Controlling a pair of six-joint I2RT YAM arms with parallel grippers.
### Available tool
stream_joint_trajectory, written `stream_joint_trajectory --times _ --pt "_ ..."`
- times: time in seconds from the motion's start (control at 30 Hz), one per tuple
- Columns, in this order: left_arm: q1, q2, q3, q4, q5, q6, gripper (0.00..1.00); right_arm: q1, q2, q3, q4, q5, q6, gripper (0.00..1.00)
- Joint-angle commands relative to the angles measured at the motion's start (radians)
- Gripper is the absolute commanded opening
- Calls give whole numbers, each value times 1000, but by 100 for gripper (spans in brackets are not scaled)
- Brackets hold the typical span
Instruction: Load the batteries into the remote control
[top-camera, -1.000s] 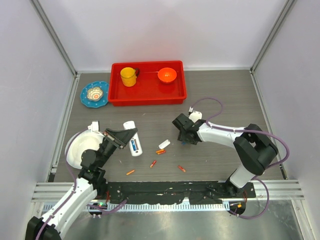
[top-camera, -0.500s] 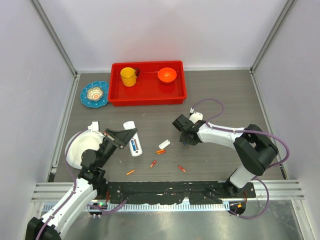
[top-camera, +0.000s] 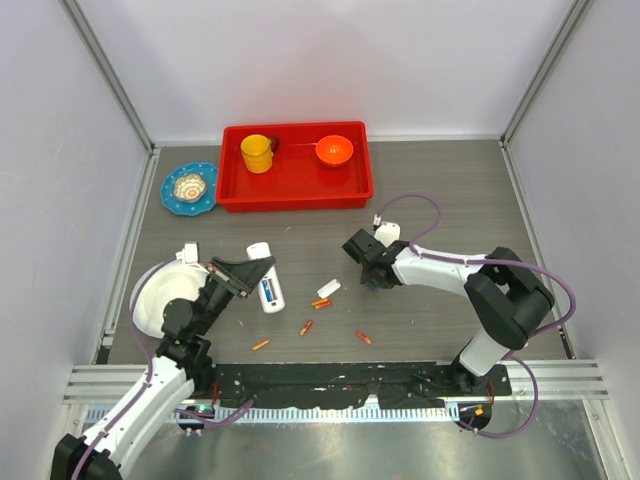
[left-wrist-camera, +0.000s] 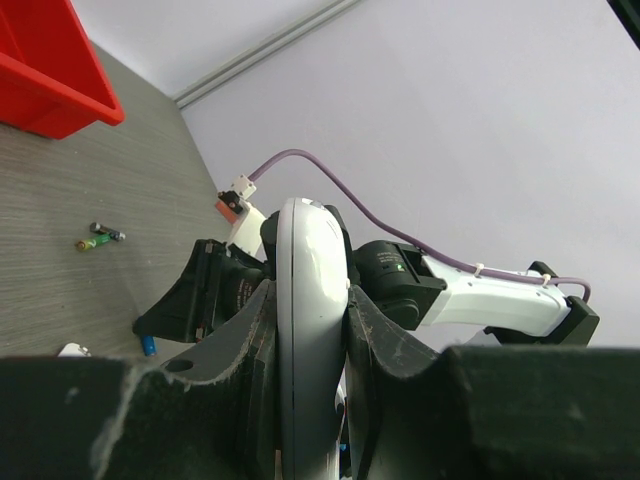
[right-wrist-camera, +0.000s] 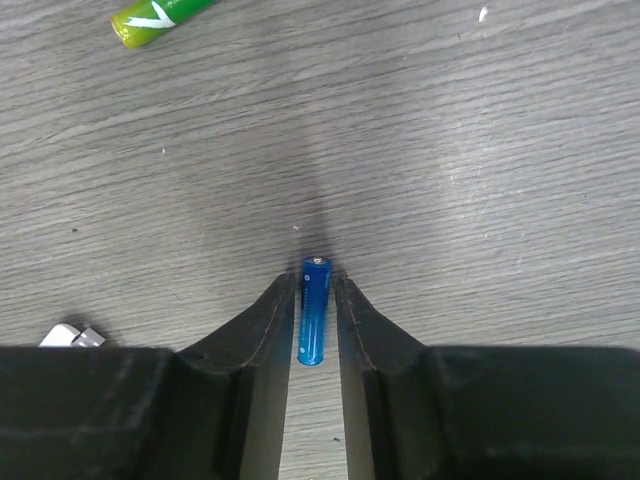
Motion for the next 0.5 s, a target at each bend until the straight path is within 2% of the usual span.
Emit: stream_joint_trajectory --times 0.0,0.23,0.47 --pt "-4 -6 -127 23 -17 2 0 2 29 13 -17 44 -76 33" --pt "-4 0 -127 19 -21 5 0 -4 59 38 -24 48 -87 35" --pt "-6 1 -125 14 -21 10 0 -16 64 48 -18 40 -98 30"
